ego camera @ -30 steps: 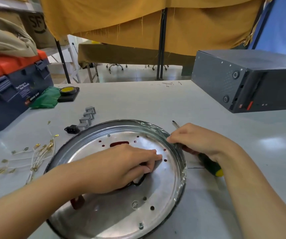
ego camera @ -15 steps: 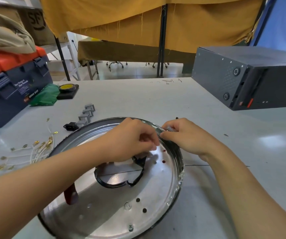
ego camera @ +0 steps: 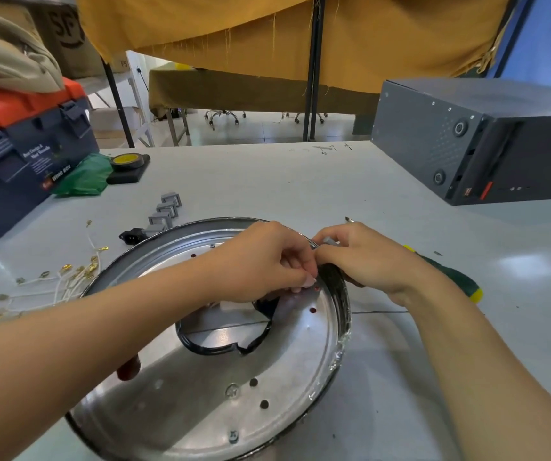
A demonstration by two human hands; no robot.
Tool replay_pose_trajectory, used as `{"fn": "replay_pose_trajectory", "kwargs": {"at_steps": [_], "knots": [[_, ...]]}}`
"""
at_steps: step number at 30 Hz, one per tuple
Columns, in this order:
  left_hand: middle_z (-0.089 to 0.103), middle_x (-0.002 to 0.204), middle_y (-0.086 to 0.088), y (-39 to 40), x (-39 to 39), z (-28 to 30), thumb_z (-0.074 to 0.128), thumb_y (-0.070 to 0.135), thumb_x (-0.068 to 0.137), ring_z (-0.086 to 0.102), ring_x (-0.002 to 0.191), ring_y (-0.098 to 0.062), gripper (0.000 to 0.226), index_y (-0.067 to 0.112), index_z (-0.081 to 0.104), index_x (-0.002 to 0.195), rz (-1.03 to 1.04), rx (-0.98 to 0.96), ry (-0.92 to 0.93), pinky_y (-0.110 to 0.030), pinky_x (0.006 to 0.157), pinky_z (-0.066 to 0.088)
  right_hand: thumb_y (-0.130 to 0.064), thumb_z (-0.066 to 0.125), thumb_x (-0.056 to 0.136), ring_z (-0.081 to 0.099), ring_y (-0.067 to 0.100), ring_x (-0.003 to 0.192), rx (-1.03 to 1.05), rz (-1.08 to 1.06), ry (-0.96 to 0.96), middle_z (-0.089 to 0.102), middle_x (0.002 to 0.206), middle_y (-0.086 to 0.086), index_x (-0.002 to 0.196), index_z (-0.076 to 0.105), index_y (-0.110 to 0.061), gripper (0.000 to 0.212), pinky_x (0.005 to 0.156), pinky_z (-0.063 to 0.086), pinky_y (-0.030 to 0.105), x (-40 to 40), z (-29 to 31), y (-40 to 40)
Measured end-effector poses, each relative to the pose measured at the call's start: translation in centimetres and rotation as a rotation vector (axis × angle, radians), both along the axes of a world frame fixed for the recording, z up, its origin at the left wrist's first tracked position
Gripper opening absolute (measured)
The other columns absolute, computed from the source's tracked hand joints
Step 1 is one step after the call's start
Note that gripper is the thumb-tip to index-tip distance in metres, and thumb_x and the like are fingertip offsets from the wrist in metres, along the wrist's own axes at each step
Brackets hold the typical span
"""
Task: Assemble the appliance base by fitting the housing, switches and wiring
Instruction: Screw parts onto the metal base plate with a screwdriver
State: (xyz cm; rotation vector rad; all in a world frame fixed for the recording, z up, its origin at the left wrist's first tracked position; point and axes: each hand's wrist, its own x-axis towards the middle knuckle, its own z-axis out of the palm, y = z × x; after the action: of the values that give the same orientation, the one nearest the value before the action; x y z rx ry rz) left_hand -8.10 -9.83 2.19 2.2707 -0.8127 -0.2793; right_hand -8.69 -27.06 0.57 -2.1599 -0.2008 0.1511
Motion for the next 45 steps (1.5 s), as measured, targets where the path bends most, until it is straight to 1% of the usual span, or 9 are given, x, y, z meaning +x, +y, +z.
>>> {"fn": "replay_pose_trajectory", "kwargs": {"at_steps": [5,7,11,17,25,32,39,43,45], "knots": [[0.066,0.064,0.011,0.3,-0.4,0.0,0.067,0.013,0.084,0.056,0.056,0.005,0.006,0.015,0.072,0.083,-0.008,-0.015,-0.051,-0.003,0.056,0.036,-0.023,0.054,0.089,0.027,0.007,0.045,-0.007,0.023,0.044,0.034,0.055,-0.004,0.086,0.054,0.006,0.029,0.040,0.022,0.017,-0.2,0.2,-0.1],[0.068,0.070,0.010,0.3,-0.4,-0.1,0.066,0.017,0.085,0.057,0.061,0.004,0.007,0.018,0.073,0.085,-0.009,-0.001,-0.082,-0.004,0.059,0.036,-0.028,0.051,0.094,0.025,0.009,0.043,0.045,0.030,0.078,0.035,0.056,0.002,0.079,0.052,0.003,0.034,0.039,0.020,0.020,-0.3,0.4,-0.1],[0.072,0.079,0.005,0.1,-0.5,-0.3,0.067,0.015,0.084,0.062,0.073,-0.004,0.008,0.016,0.074,0.087,-0.009,0.014,-0.150,-0.016,0.069,0.047,-0.027,0.047,0.098,0.020,0.010,0.041,0.107,0.017,0.078,0.031,0.043,-0.009,0.065,0.040,-0.012,0.037,0.041,0.017,0.022,-0.3,0.3,-0.3],[0.072,0.079,0.003,-0.2,-0.7,-0.4,0.067,0.014,0.084,0.061,0.072,-0.004,0.008,0.016,0.075,0.086,0.008,0.019,-0.212,-0.020,0.071,0.048,-0.026,0.048,0.097,0.019,0.011,0.042,0.094,0.009,0.073,0.026,0.050,-0.004,0.075,0.049,-0.008,0.028,0.041,0.016,0.023,-0.3,0.1,-0.2],[0.059,0.075,0.012,-0.4,-1.2,-0.1,0.067,0.009,0.083,0.051,0.069,0.001,0.009,0.011,0.075,0.087,-0.076,0.087,-0.350,-0.006,0.069,0.038,-0.027,0.050,0.096,0.020,0.012,0.045,0.065,0.001,0.064,0.025,0.052,-0.003,0.070,0.041,-0.008,0.033,0.042,0.018,0.025,-0.2,0.0,-0.3],[0.069,0.084,0.000,-0.5,-1.3,-0.2,0.066,0.009,0.084,0.044,0.074,0.005,0.009,0.009,0.074,0.088,-0.102,0.098,-0.408,0.000,0.068,0.031,-0.027,0.049,0.095,0.022,0.011,0.044,0.045,0.004,0.053,0.028,0.051,-0.004,0.071,0.044,-0.009,0.031,0.041,0.021,0.024,-0.3,0.1,-0.3],[0.070,0.088,-0.002,-0.4,-1.4,-0.1,0.066,0.009,0.084,0.045,0.072,0.004,0.010,0.010,0.075,0.090,-0.132,0.115,-0.408,-0.003,0.070,0.033,-0.028,0.049,0.096,0.022,0.010,0.044,0.051,0.007,0.057,0.026,0.053,-0.003,0.071,0.043,-0.010,0.031,0.041,0.020,0.023,-0.4,0.3,-0.2],[0.070,0.088,-0.004,-0.5,-1.5,-0.1,0.065,0.009,0.084,0.053,0.073,-0.006,0.011,0.009,0.074,0.090,-0.128,0.142,-0.444,-0.007,0.070,0.033,-0.028,0.049,0.095,0.021,0.012,0.045,0.039,0.007,0.041,0.025,0.053,-0.003,0.071,0.042,-0.008,0.033,0.042,0.020,0.023,-0.4,0.2,-0.3],[0.070,0.087,-0.002,-0.5,-1.5,-0.2,0.066,0.009,0.083,0.050,0.071,-0.002,0.010,0.009,0.074,0.089,-0.110,0.124,-0.435,-0.006,0.070,0.034,-0.029,0.050,0.094,0.021,0.012,0.046,0.030,0.004,0.037,0.025,0.054,-0.003,0.070,0.042,-0.008,0.033,0.042,0.020,0.023,-0.4,0.2,-0.3]]}}
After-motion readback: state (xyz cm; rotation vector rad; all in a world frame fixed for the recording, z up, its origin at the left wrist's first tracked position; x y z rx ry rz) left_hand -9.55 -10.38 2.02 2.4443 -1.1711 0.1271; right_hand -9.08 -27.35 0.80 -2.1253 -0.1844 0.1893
